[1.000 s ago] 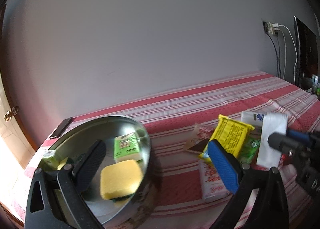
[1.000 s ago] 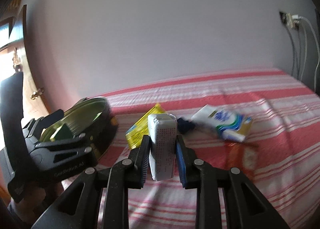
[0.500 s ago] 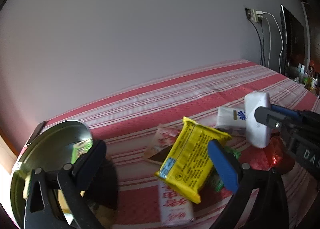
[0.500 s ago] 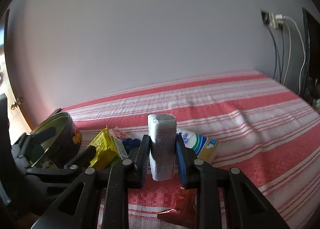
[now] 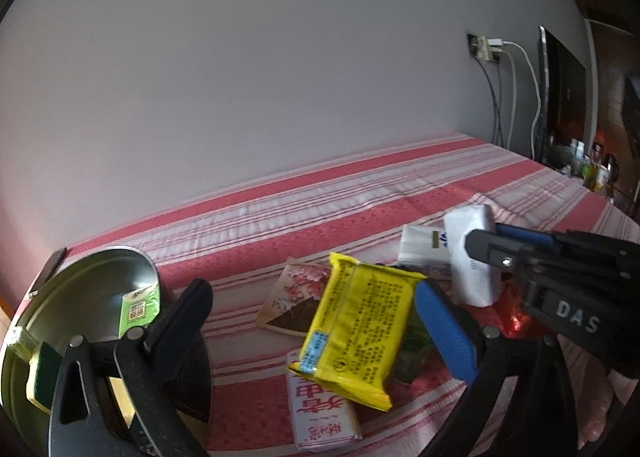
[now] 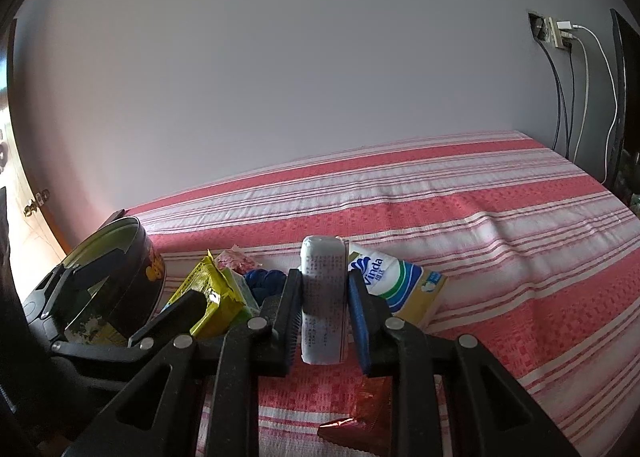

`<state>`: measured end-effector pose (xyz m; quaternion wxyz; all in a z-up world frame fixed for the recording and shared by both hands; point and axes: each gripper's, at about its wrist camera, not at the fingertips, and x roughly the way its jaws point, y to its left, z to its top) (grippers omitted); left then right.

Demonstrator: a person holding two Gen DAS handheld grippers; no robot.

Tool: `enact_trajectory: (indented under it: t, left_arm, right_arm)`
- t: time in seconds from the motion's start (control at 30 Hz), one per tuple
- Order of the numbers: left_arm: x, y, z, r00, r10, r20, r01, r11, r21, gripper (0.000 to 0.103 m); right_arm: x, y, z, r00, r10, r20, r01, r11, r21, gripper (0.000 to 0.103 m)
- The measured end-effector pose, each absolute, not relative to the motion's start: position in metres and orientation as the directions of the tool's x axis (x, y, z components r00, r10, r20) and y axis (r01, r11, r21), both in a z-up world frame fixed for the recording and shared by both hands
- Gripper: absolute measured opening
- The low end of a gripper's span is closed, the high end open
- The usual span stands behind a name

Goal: Organize objects
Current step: 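Grasp the yellow snack packet with left tool while right tool grasps white wrapped pack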

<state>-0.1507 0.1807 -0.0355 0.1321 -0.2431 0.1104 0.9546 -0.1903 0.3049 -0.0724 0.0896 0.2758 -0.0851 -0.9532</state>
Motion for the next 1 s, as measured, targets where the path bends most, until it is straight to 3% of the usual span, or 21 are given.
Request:
enact_trajectory:
  t: [0.13,0.33,0.37,0.43,0.5,1.0]
  left_arm:
    - [-0.149,0.192,-0.038,-0.837,0.211,-0.504,-0.345,-0.919,0.189,0.103]
    - [-0.163,0.195,-0.042,-0.788,0.232,-0.570,-0.380,-0.912,0.154,0.099]
    - [-0.165,0.195,-0.044,-0.777,0.238,-0.583,-0.386,-0.911,0.143,0.095]
    - [-0.170,0.195,-0.047,-0.748,0.257,-0.612,-0.409,-0.905,0.119,0.069]
    - [-0.171,0.194,-0.049,-0.728,0.277,-0.627,-0.427,-0.899,0.098,0.055]
    - [-0.156,0.188,-0.038,-0.810,0.238,-0.536,-0.360,-0.923,0.133,0.050]
  right_arm:
    - [-0.191,0.303,-0.074,-0.826,-0.203,-0.526,0.111,-0.973,0.202,0.025]
    - [-0.191,0.302,-0.077,-0.819,-0.203,-0.537,0.110,-0.973,0.201,0.025]
    - [-0.191,0.302,-0.077,-0.819,-0.204,-0.537,0.110,-0.973,0.202,0.025]
    - [-0.191,0.302,-0.077,-0.818,-0.205,-0.538,0.113,-0.973,0.200,0.025]
    - [-0.190,0.302,-0.077,-0.819,-0.205,-0.536,0.113,-0.973,0.200,0.025]
    - [-0.187,0.300,-0.075,-0.826,-0.191,-0.530,0.106,-0.977,0.188,0.025]
